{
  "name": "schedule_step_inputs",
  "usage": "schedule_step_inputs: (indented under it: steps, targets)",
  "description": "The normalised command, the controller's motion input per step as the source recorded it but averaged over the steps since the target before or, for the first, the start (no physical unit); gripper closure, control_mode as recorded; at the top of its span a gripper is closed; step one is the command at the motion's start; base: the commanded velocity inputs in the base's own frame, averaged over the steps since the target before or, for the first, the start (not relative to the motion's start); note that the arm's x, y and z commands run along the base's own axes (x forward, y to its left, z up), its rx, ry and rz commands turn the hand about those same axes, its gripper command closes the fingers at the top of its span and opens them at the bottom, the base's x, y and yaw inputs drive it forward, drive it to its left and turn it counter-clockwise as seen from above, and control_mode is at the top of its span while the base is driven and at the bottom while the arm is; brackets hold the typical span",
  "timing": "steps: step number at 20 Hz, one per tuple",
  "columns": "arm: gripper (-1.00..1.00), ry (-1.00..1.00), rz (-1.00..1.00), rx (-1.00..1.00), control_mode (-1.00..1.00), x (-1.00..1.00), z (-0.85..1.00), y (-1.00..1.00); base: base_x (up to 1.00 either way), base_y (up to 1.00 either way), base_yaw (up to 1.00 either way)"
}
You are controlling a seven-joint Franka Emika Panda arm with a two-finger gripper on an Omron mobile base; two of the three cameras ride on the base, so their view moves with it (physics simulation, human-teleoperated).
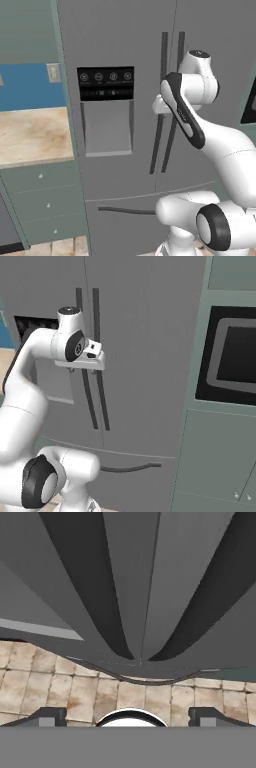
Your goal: Open the fridge, grab two sodas, and place both sodas inside the bowl with ice on the dining counter.
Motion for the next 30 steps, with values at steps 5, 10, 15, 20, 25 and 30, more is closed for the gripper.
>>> schedule_step_inputs:
  steps: [5, 10, 15, 20, 25, 30]
  targets:
    - [-1.0, 0.0, 0.0, 0.0, 1.0, 0.0, 0.0, 0.0, -0.44, -0.24, 0.0]
    - [-1.0, 0.0, 0.0, 0.0, 1.0, 0.0, 0.0, 0.0, -0.46, 0.0, 0.02]
    - [-1.0, 0.0, 0.0, 0.0, 1.0, 0.0, 0.0, 0.0, -0.31, -0.05, 0.03]
    - [-1.0, -0.02, 0.01, 0.0, -1.0, -0.03, -0.03, -0.03, -0.18, -0.1, 0.02]
    - [-1.0, -0.15, 0.01, 0.06, -1.0, 0.14, 0.0, -0.23, 0.0, 0.0, 0.0]
    - [-1.0, -0.07, 0.0, -0.02, -1.0, 0.34, 0.01, -0.15, 0.0, 0.0, 0.0]
